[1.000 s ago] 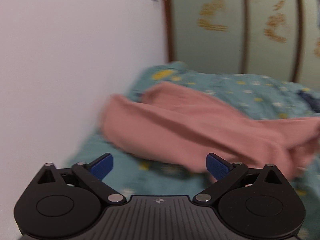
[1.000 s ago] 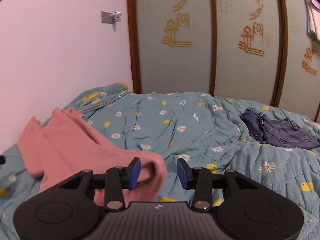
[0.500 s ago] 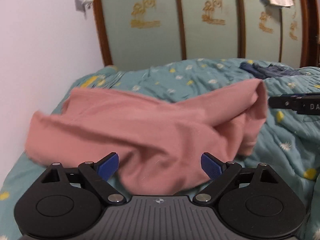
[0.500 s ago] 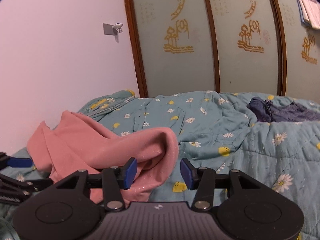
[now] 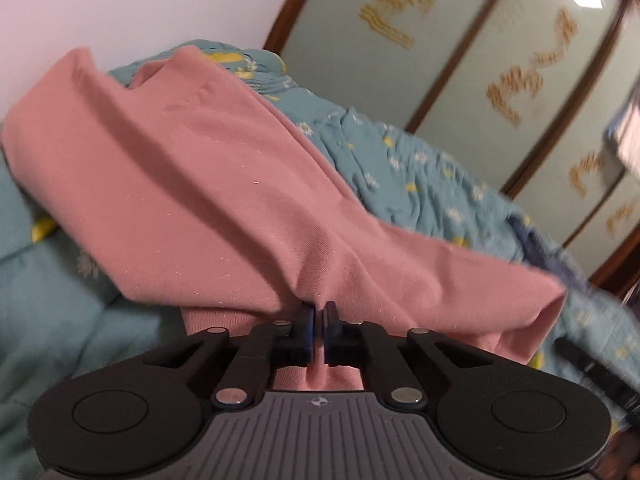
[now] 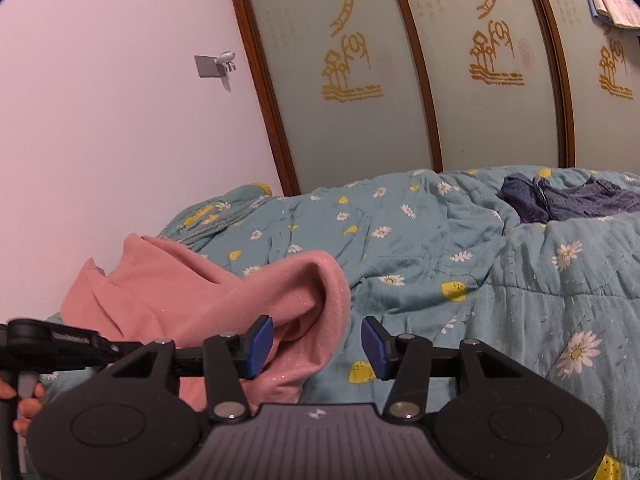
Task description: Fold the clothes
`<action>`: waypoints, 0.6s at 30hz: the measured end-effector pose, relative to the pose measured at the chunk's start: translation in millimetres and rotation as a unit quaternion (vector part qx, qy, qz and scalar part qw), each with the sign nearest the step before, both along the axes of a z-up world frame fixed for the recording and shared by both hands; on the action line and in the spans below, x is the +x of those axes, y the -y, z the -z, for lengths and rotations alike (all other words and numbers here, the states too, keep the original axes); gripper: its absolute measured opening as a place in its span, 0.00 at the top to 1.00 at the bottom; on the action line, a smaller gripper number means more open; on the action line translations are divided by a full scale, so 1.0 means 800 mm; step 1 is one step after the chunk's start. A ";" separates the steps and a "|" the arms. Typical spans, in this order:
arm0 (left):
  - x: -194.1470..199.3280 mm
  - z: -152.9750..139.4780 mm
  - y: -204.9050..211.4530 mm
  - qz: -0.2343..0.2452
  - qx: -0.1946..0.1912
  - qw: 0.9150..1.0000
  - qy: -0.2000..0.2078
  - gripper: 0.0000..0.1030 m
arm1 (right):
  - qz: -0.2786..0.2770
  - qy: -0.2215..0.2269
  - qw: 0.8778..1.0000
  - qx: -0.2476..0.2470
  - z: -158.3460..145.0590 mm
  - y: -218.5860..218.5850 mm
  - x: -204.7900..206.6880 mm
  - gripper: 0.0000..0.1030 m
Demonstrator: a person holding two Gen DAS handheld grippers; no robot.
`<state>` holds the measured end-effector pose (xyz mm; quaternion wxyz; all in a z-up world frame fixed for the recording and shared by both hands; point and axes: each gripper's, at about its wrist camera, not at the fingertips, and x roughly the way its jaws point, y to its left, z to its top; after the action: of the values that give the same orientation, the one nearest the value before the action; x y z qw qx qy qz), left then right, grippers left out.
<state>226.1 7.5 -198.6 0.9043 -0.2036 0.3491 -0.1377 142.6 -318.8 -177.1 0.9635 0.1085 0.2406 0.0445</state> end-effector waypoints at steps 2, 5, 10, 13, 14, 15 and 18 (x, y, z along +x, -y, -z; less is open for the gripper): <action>-0.007 -0.011 -0.008 -0.007 -0.014 1.000 0.017 0.97 | 0.007 -0.001 1.000 0.007 0.001 0.004 0.001 0.53; -0.016 -0.032 -0.022 -0.021 -0.028 0.998 0.046 0.97 | 0.014 -0.001 1.000 0.016 0.002 0.008 0.001 0.53; -0.028 -0.069 -0.074 -0.079 -0.065 0.991 0.089 0.97 | -0.007 0.004 1.000 0.027 0.001 0.007 -0.002 0.45; -0.033 -0.081 -0.103 -0.114 -0.076 0.985 0.104 0.98 | -0.044 0.002 0.999 0.020 0.002 -0.004 -0.004 0.41; -0.034 -0.083 -0.111 -0.126 -0.078 0.983 0.106 0.98 | -0.054 -0.002 0.998 0.011 0.003 -0.010 -0.004 0.41; -0.035 -0.084 -0.120 -0.137 -0.080 0.981 0.108 0.98 | -0.063 -0.007 0.998 -0.001 0.004 -0.016 -0.004 0.41; -0.037 -0.087 -0.152 -0.183 -0.077 0.974 0.112 0.98 | -0.076 -0.026 0.996 -0.024 0.009 -0.029 0.000 0.41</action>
<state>196.7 129.3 -129.2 0.9293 -0.3160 0.1904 -0.0179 142.8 -295.4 -184.5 0.9530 0.0681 0.2742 0.1090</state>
